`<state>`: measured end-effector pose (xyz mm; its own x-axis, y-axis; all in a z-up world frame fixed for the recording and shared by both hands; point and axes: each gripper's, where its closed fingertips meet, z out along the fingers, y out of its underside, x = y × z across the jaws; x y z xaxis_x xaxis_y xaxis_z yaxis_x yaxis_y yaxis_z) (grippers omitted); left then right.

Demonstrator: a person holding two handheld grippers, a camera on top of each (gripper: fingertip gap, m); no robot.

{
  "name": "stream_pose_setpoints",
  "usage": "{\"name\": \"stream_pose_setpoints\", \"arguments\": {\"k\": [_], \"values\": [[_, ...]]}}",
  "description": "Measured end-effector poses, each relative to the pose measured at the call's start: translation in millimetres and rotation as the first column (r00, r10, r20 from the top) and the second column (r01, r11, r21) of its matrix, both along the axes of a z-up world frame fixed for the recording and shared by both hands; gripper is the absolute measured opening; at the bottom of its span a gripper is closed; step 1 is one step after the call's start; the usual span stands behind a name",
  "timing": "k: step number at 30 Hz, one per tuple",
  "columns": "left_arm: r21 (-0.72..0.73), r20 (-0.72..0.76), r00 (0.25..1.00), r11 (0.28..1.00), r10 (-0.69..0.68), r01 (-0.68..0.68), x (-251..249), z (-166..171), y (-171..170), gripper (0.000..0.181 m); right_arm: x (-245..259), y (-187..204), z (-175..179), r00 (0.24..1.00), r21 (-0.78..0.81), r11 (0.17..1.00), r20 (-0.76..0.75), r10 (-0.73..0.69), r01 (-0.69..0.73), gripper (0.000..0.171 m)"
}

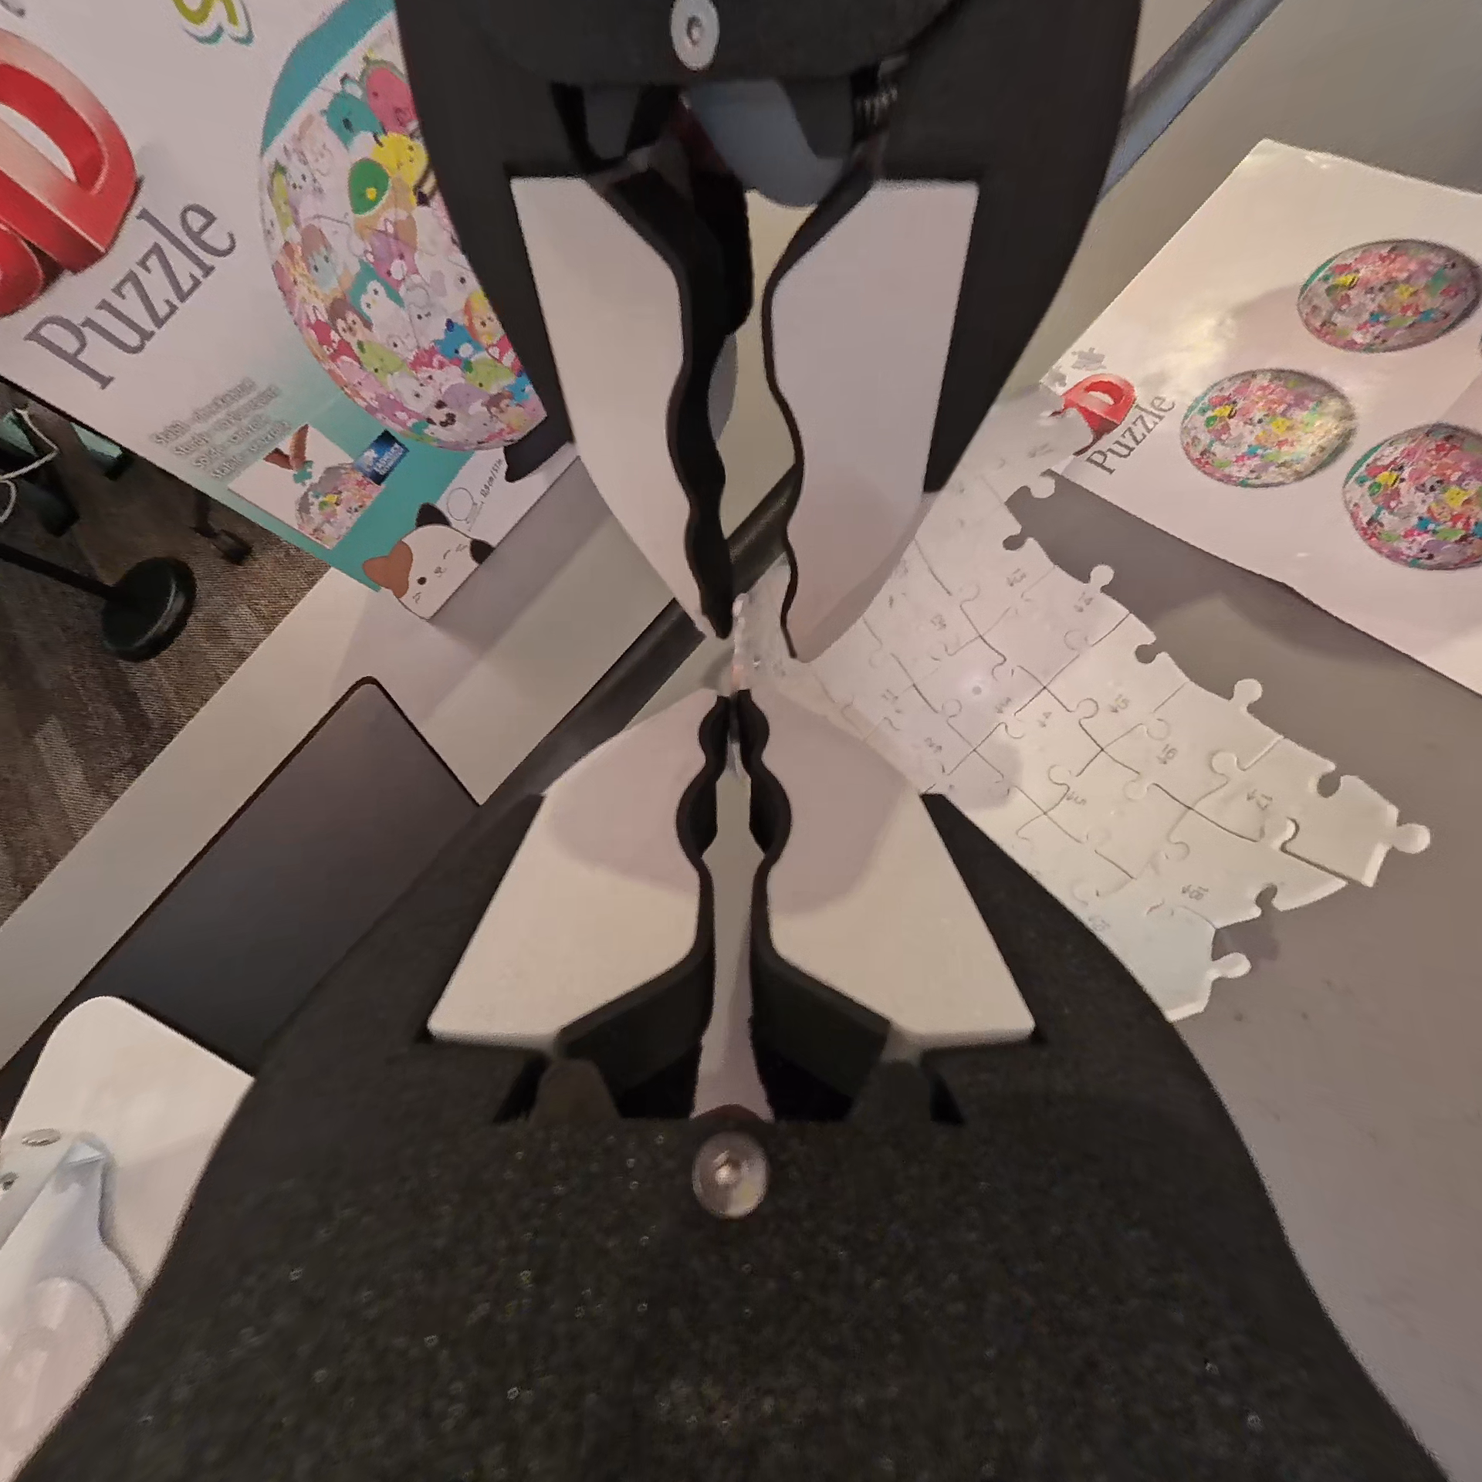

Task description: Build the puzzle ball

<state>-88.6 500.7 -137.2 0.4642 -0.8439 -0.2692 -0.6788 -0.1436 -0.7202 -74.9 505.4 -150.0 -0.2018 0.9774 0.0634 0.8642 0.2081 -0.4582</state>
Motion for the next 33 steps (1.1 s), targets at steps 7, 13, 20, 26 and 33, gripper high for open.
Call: {"name": "stream_pose_setpoints", "arguments": {"k": [7, 13, 20, 26, 33], "values": [[0.022, -0.004, 1.000, 1.000, 0.006, -0.006, -1.2, 1.4, 1.9, 0.002, -3.4, 3.9, -4.8, 1.000, 0.007, 1.000, 0.024, -0.004, 0.004, 0.006], [0.026, 0.002, 1.000, 1.000, 0.000, -0.001, -0.8, 1.8, 1.8, 0.002, -2.6, 3.5, -4.6, 0.999, -0.026, 0.999, 0.027, -0.018, 0.019, 0.004], [0.041, -0.013, 1.000, 0.999, 0.000, 0.001, -2.2, 1.7, 2.4, 0.002, -4.0, 4.4, -4.7, 0.999, -0.014, 1.000, 0.036, -0.019, 0.019, 0.005], [0.053, -0.017, 1.000, 0.999, 0.003, -0.002, -2.2, 2.1, 3.1, 0.002, -5.9, 6.2, -6.5, 0.997, 0.065, 0.998, 0.072, 0.023, -0.027, 0.011], [0.052, -0.016, 1.000, 0.999, 0.002, -0.002, -2.8, 2.5, 3.3, 0.002, -8.3, 5.6, -6.7, 0.997, 0.032, 0.999, 0.079, 0.016, -0.019, 0.005]]}}
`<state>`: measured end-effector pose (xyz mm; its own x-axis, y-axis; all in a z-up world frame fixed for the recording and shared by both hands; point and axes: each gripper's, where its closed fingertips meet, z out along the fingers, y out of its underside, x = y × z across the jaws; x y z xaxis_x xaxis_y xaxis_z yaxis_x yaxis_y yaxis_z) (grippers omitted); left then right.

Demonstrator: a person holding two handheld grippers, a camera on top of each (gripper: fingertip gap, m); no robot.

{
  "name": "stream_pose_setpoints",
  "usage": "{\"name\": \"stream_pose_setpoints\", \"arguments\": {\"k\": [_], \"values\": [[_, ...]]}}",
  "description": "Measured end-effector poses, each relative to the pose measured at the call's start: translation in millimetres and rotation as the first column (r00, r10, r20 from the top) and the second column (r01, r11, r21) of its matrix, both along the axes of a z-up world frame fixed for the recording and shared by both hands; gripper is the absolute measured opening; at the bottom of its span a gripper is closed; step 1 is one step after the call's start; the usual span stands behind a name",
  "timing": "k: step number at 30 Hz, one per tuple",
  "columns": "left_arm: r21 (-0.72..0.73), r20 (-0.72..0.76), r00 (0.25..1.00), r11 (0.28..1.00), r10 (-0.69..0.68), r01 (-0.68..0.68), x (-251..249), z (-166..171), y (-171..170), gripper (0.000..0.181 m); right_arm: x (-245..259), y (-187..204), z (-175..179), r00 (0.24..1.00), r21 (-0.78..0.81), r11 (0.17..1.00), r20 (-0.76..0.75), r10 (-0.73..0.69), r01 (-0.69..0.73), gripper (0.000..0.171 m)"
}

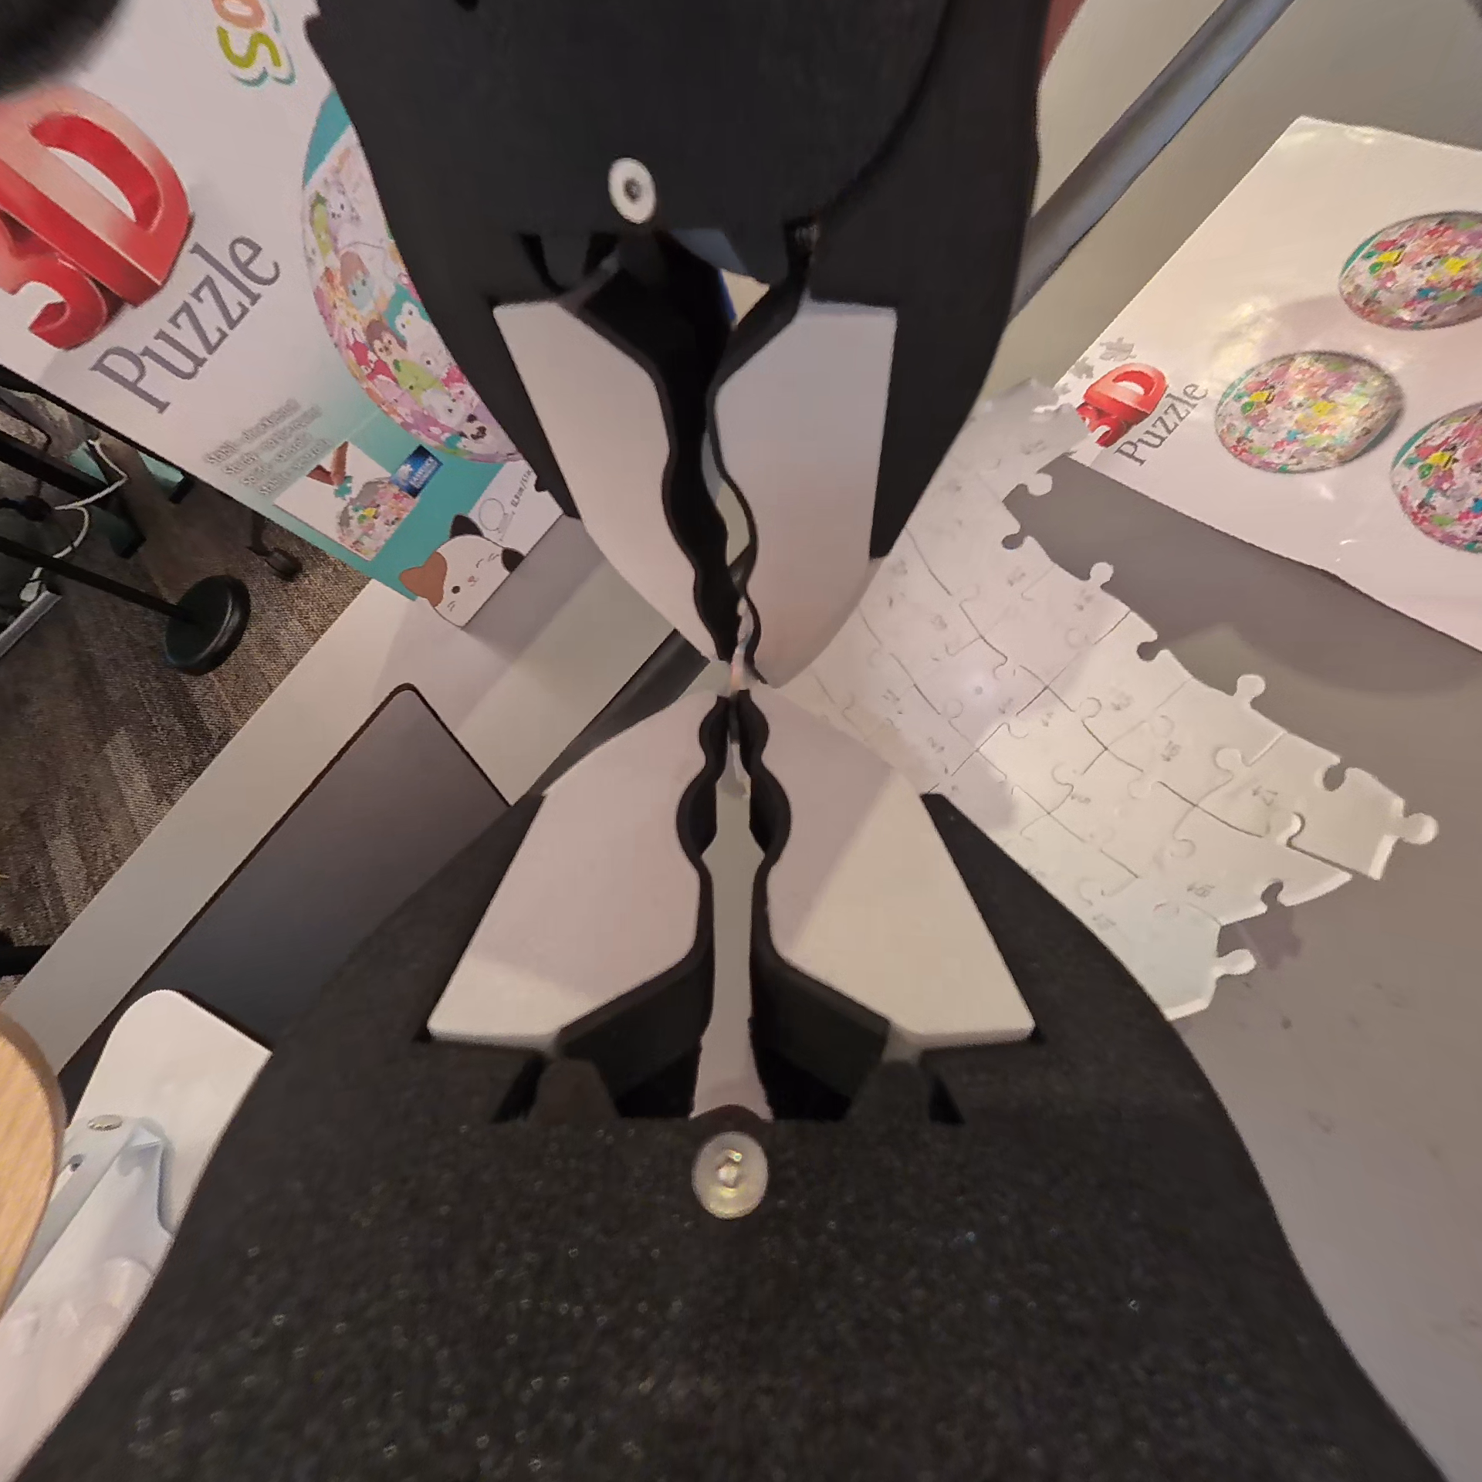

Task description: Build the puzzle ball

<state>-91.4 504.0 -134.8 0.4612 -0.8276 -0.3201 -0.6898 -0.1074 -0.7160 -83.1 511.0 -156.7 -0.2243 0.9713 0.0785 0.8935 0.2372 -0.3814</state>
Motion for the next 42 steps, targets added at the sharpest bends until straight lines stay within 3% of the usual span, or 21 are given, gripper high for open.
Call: {"name": "stream_pose_setpoints", "arguments": {"k": [10, 14, 19, 29, 32, 37, 42], "values": [[-0.007, 0.009, 1.000, 1.000, -0.001, 0.002, -1.1, -0.1, 0.6, 0.002, -0.6, -1.1, 0.3, 1.000, -0.021, 1.000, -0.017, -0.009, 0.008, 0.003], [-0.005, 0.004, 1.000, 1.000, 0.001, -0.001, -2.5, -0.6, 1.4, 0.002, 4.8, 2.1, 2.1, 1.000, 0.031, 1.000, -0.003, -0.001, 0.001, 0.015], [-0.003, 0.001, 1.000, 1.000, 0.000, 0.000, -1.8, -0.4, 1.1, 0.002, 3.2, 1.4, 3.9, 1.000, 0.027, 1.000, -0.026, -0.010, 0.010, 0.017], [-0.012, 0.003, 1.000, 1.000, 0.005, -0.005, -2.6, -1.5, 1.7, 0.002, -6.8, -0.8, -0.8, 0.999, 0.002, 1.000, -0.045, -0.006, 0.006, 0.004], [-0.039, -0.009, 1.000, 0.999, 0.006, -0.007, -5.0, -5.3, 1.1, 0.002, -4.9, 3.2, 0.8, 0.998, 0.019, 0.999, -0.054, -0.034, 0.035, 0.022], [-0.079, -0.017, 1.000, 0.996, 0.025, -0.026, -10.1, -6.0, 0.2, 0.003, 11.6, 5.0, 22.4, 0.990, 0.030, 0.993, -0.088, -0.110, 0.113, 0.038], [-0.160, -0.015, 0.999, 0.986, 0.042, -0.043, -16.8, -9.2, -7.4, 0.004, 24.4, -4.0, 81.4, 0.953, 0.043, 0.976, -0.225, -0.200, 0.215, 0.041]]}}
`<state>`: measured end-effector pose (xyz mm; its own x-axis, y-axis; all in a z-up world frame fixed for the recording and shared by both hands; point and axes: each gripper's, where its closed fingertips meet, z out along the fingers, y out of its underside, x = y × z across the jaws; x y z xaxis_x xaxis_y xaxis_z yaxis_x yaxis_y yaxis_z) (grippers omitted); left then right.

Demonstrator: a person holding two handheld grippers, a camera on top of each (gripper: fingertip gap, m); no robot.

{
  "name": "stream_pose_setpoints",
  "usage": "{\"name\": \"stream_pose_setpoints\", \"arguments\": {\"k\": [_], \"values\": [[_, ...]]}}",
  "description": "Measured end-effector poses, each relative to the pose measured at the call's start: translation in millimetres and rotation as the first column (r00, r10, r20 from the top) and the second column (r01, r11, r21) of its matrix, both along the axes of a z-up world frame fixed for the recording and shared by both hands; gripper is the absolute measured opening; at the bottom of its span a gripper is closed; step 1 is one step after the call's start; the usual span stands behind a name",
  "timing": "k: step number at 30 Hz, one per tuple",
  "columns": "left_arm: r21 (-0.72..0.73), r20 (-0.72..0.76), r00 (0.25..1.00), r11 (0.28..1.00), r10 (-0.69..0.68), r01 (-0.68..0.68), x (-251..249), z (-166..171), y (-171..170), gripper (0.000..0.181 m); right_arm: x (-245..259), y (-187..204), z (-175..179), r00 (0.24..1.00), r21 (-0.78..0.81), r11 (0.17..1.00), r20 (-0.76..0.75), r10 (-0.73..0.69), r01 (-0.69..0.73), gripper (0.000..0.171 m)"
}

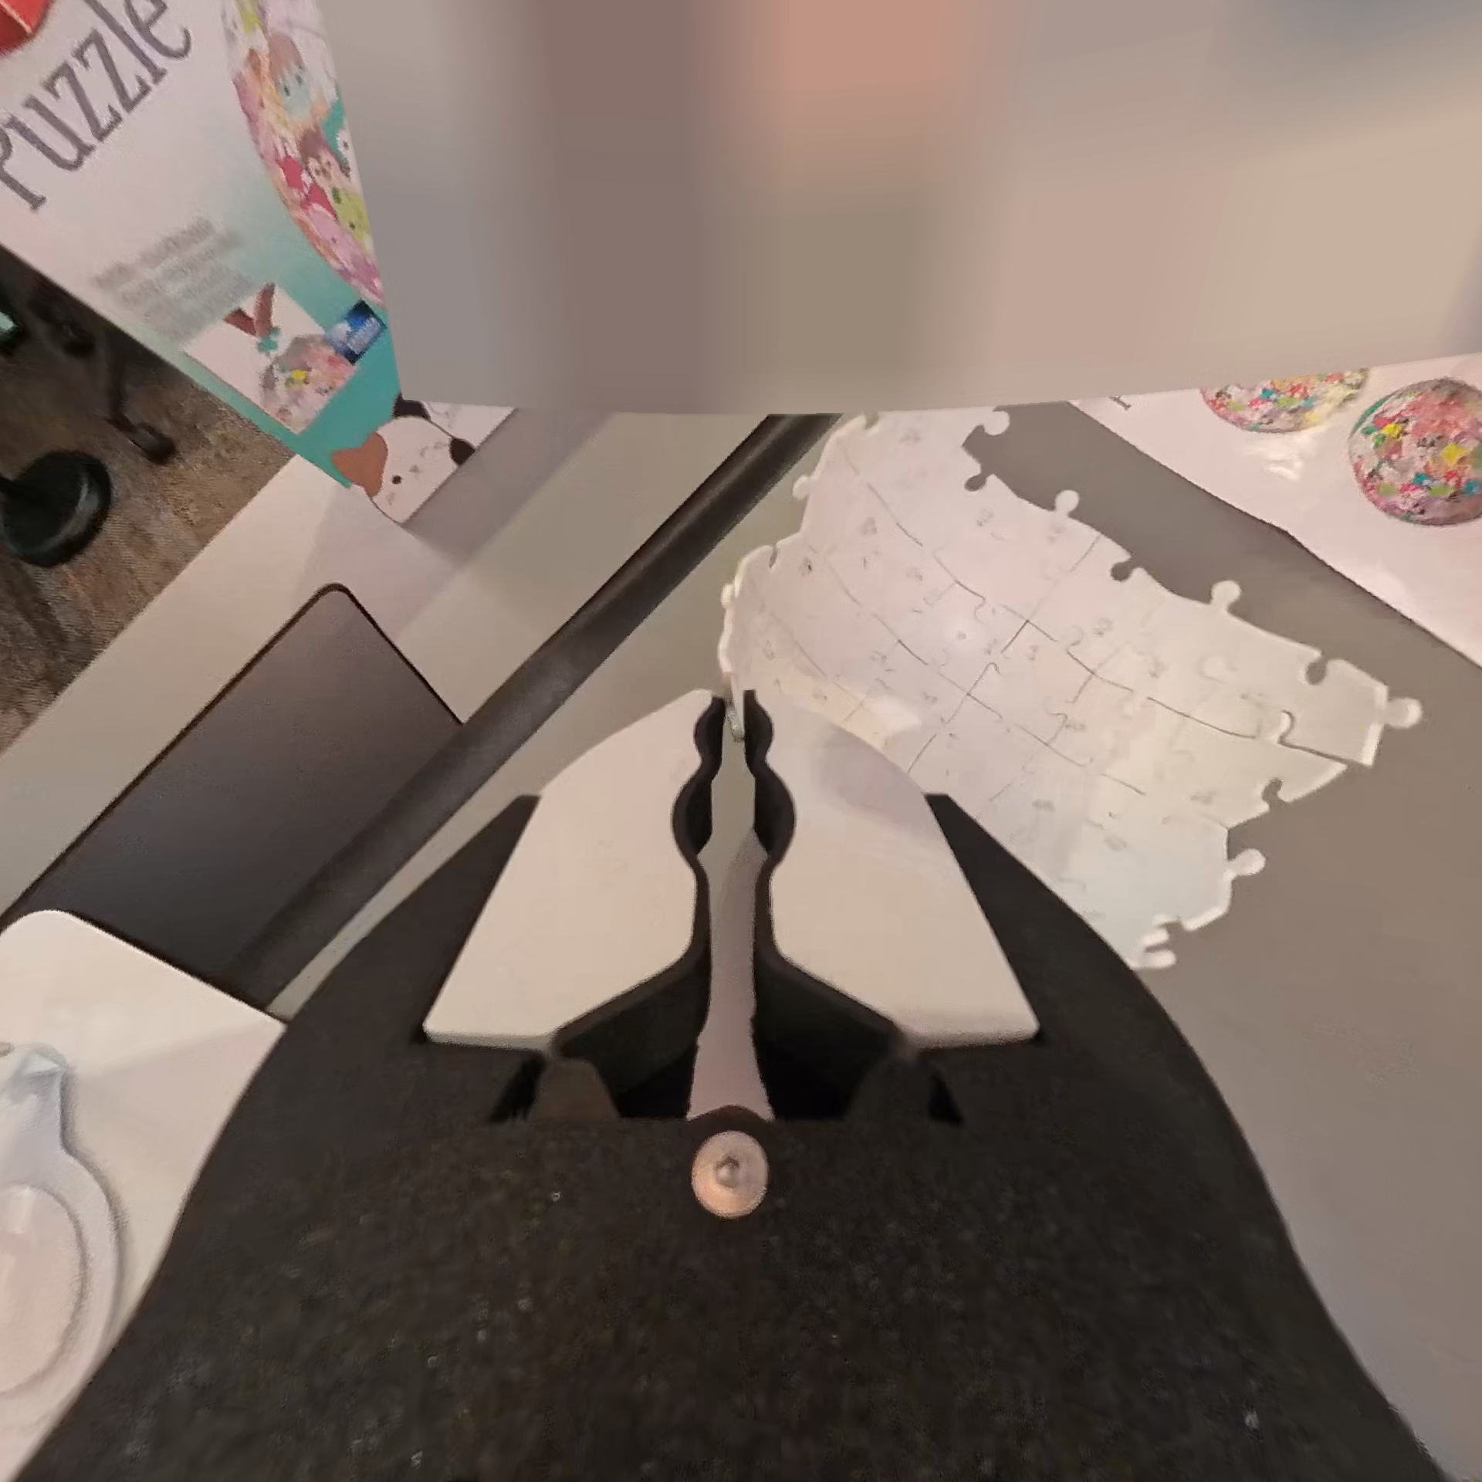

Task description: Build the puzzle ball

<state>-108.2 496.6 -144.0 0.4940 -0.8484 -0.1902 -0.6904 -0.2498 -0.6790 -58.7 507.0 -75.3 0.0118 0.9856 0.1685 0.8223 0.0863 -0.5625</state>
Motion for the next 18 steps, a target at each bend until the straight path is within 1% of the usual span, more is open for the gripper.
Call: {"name": "stream_pose_setpoints", "arguments": {"k": [3, 5, 8, 10, 13, 15, 17, 18], "values": [[-0.035, 0.027, 1.000, 0.999, 0.009, -0.008, -5.2, 1.0, -7.8, 0.005, 2.8, -7.1, 48.4, 0.990, 0.042, 0.996, -0.119, -0.073, 0.078, 0.041], [-0.047, 0.047, 0.999, 0.999, 0.017, -0.015, -9.7, 2.2, -13.9, 0.006, 6.7, -11.6, 78.9, 0.977, 0.085, 0.986, -0.172, -0.126, 0.142, 0.041], [-0.069, 0.072, 0.997, 0.997, 0.028, -0.023, -15.6, 3.2, -24.2, 0.007, 16.2, -19.6, 119.9, 0.955, 0.199, 0.947, -0.206, -0.211, 0.252, 0.043], [-0.086, 0.095, 0.995, 0.996, 0.029, -0.020, -18.1, 4.2, -33.2, 0.008, 19.1, -32.5, 148.1, 0.923, 0.232, 0.915, -0.284, -0.261, 0.330, 0.044], [-0.118, 0.146, 0.989, 0.993, 0.016, 0.002, -18.2, 7.6, -49.1, 0.008, 27.6, -60.2, 180.8, 0.842, 0.228, 0.856, -0.413, -0.347, 0.465, 0.047], [-0.114, 0.156, 0.988, 0.994, 0.016, 0.002, -20.0, 9.5, -54.7, 0.008, 34.8, -81.5, 191.9, 0.747, 0.190, 0.799, -0.524, -0.409, 0.571, 0.049], [-0.128, 0.174, 0.985, 0.992, 0.016, 0.006, -19.7, 10.5, -59.8, 0.008, 37.3, -105.7, 184.8, 0.650, 0.129, 0.760, -0.621, -0.439, 0.637, 0.057], [-0.137, 0.187, 0.982, 0.991, 0.014, 0.011, -18.5, 11.1, -62.4, 0.008, 38.8, -116.5, 173.2, 0.612, 0.108, 0.741, -0.649, -0.452, 0.662, 0.055]]}}
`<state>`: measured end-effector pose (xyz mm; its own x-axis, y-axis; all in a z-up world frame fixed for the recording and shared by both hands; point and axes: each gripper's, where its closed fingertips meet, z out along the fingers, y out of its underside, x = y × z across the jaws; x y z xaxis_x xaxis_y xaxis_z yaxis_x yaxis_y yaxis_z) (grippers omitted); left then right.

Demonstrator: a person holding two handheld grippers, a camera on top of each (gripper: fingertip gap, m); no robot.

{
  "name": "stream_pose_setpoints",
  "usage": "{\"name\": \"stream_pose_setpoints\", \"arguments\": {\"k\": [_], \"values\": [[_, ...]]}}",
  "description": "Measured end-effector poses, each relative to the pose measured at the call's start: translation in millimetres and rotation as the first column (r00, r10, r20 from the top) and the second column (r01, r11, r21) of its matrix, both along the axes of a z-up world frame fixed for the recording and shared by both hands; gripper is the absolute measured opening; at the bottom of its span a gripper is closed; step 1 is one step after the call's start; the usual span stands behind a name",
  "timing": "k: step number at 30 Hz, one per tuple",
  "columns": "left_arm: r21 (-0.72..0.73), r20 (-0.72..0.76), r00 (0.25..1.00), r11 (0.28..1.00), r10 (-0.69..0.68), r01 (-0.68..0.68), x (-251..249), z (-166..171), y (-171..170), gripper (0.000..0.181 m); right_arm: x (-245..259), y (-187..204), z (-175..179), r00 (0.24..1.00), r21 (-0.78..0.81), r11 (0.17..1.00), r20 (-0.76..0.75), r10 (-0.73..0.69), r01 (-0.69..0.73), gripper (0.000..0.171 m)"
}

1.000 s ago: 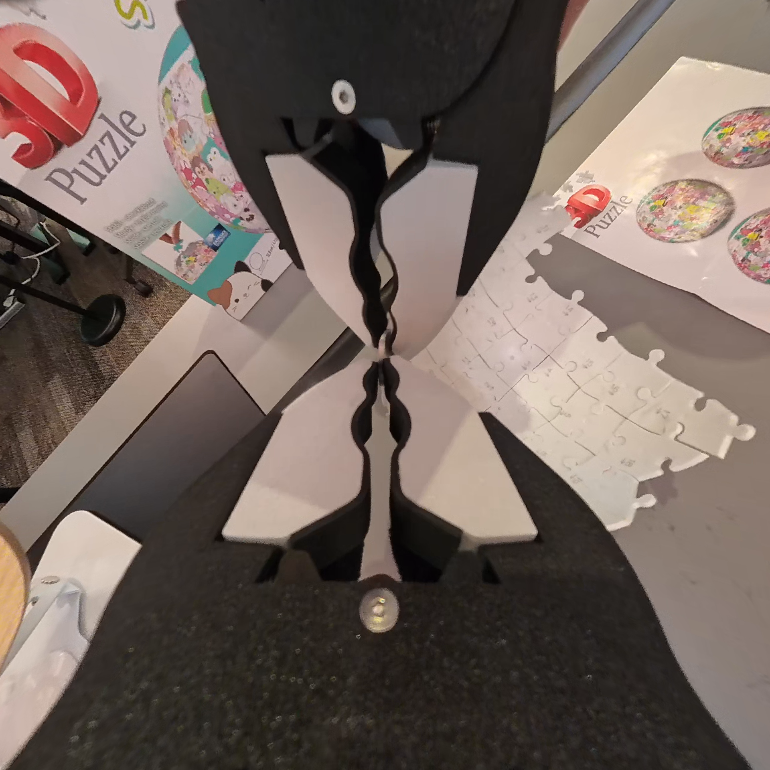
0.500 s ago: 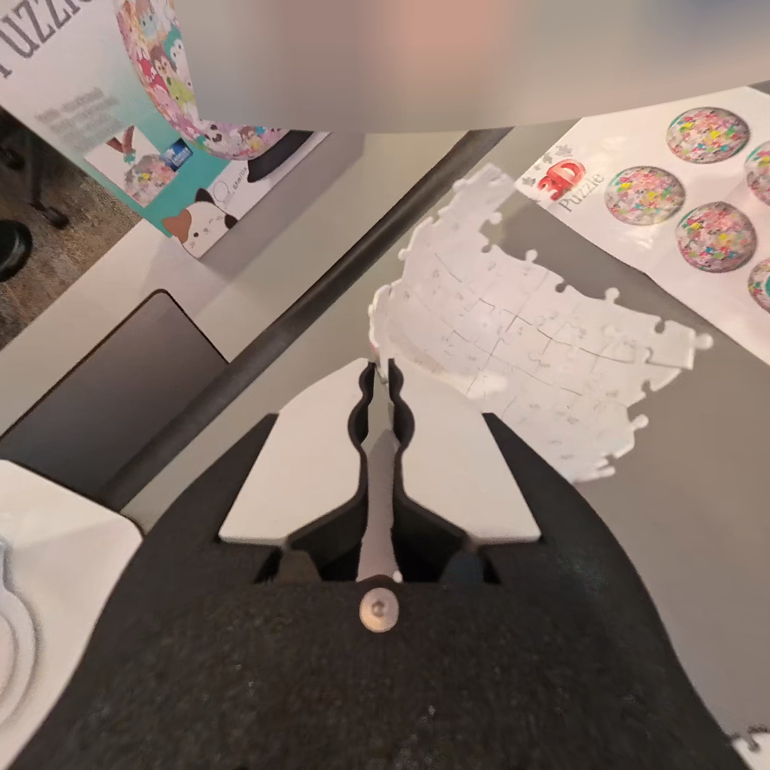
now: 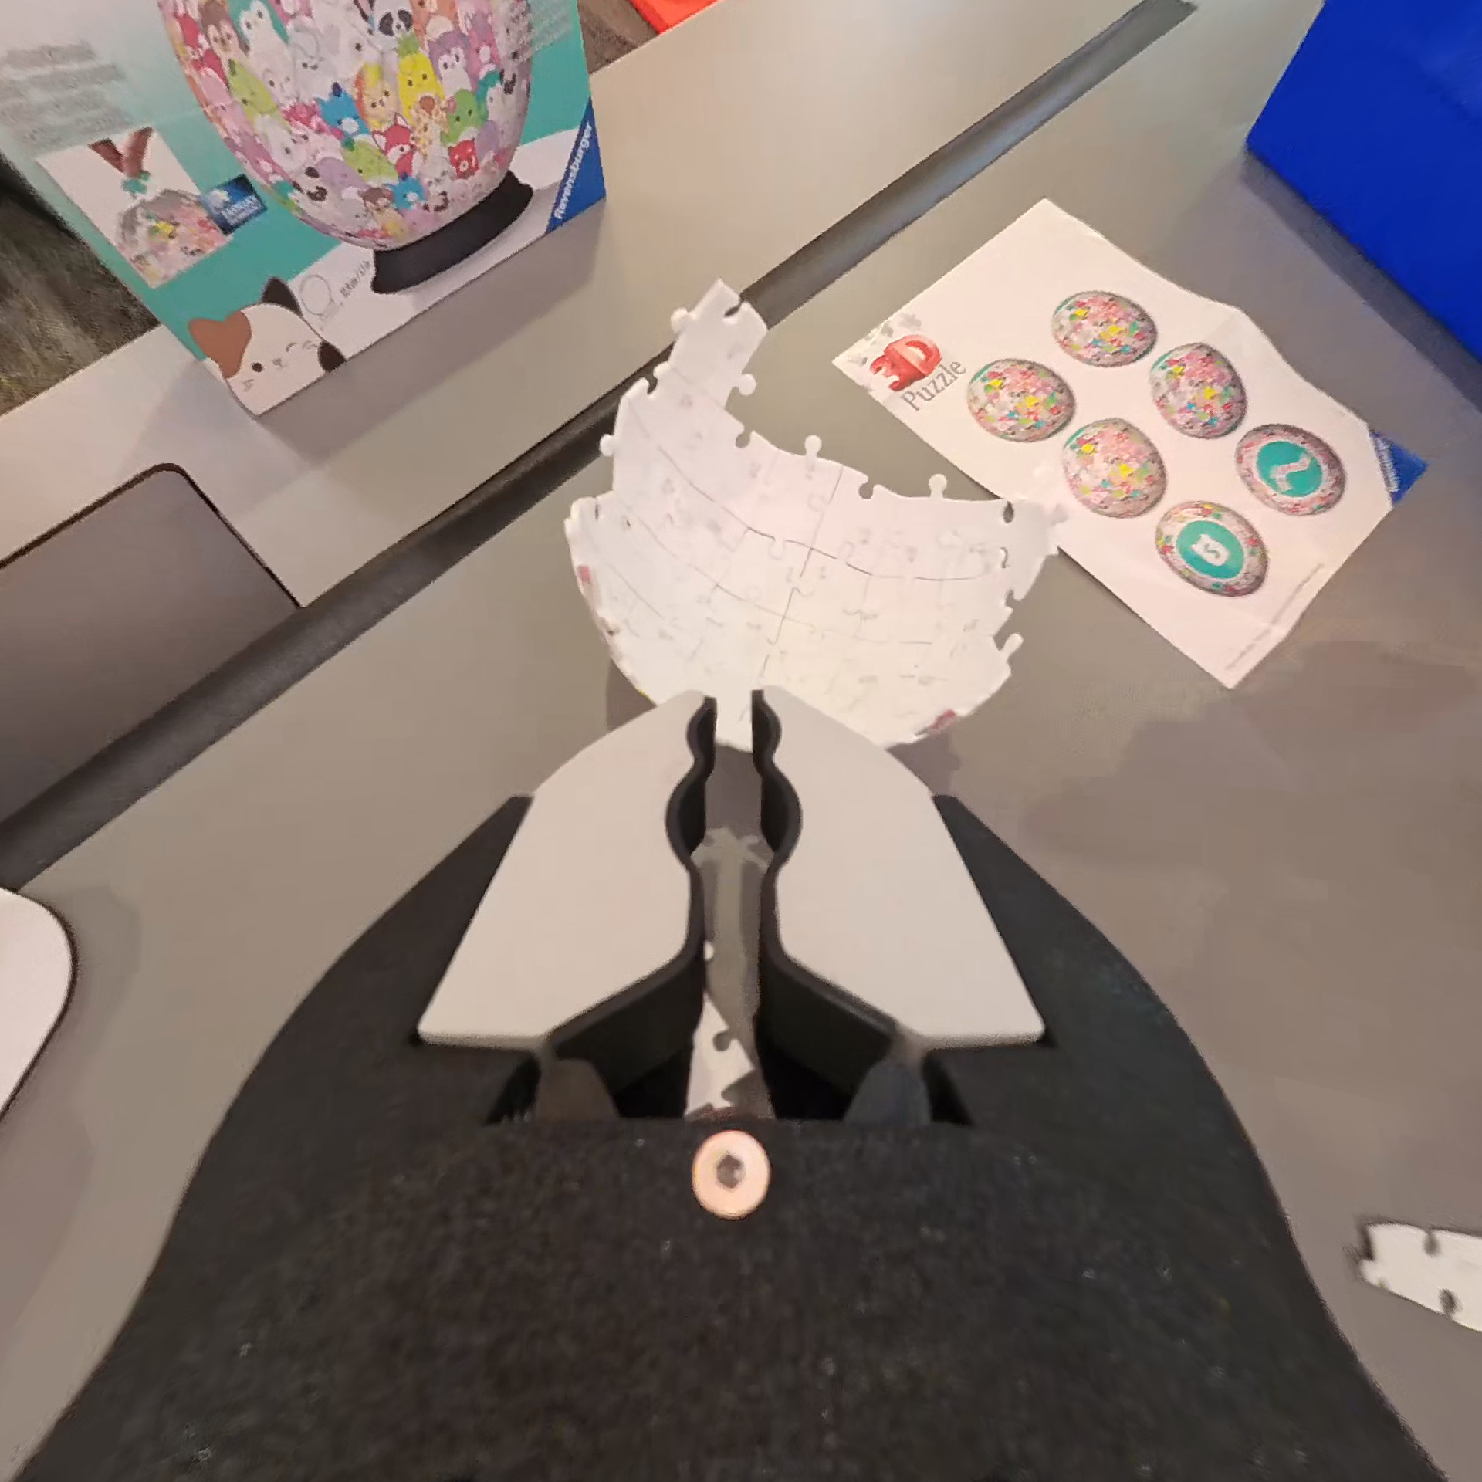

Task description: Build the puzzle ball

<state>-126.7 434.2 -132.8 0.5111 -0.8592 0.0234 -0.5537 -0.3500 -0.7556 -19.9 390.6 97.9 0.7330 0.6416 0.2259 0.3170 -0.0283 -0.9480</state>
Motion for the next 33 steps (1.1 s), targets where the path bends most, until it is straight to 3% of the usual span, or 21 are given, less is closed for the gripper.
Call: {"name": "stream_pose_setpoints", "arguments": {"k": [2, 8, 11, 26, 33], "values": [[-0.011, 0.018, 1.000, 1.000, -0.007, 0.007, 2.9, 0.1, -4.9, 0.008, 2.9, -15.7, -36.0, 0.996, -0.019, 0.997, -0.050, -0.069, 0.069, 0.054], [-0.021, 0.014, 1.000, 1.000, -0.020, 0.021, 8.5, -7.9, -19.8, 0.007, -21.5, -53.3, -175.3, 0.994, -0.258, 0.963, -0.064, -0.093, 0.074, 0.058], [-0.007, 0.025, 0.999, 1.000, -0.024, 0.024, 12.7, -7.1, -27.0, 0.007, -29.4, -66.6, -211.4, 0.991, -0.300, 0.950, -0.079, -0.111, 0.083, 0.060], [-0.005, 0.079, 0.997, 1.000, 0.012, -0.012, 51.1, -3.9, -40.5, 0.006, -31.7, -112.3, -217.0, 0.990, -0.305, 0.951, -0.115, -0.083, 0.044, 0.059], [0.036, 0.065, 0.997, 0.998, 0.050, -0.052, 37.1, 4.4, -44.4, 0.011, -28.0, -113.3, -216.3, 0.991, -0.309, 0.950, -0.106, -0.076, 0.040, 0.059]]}}
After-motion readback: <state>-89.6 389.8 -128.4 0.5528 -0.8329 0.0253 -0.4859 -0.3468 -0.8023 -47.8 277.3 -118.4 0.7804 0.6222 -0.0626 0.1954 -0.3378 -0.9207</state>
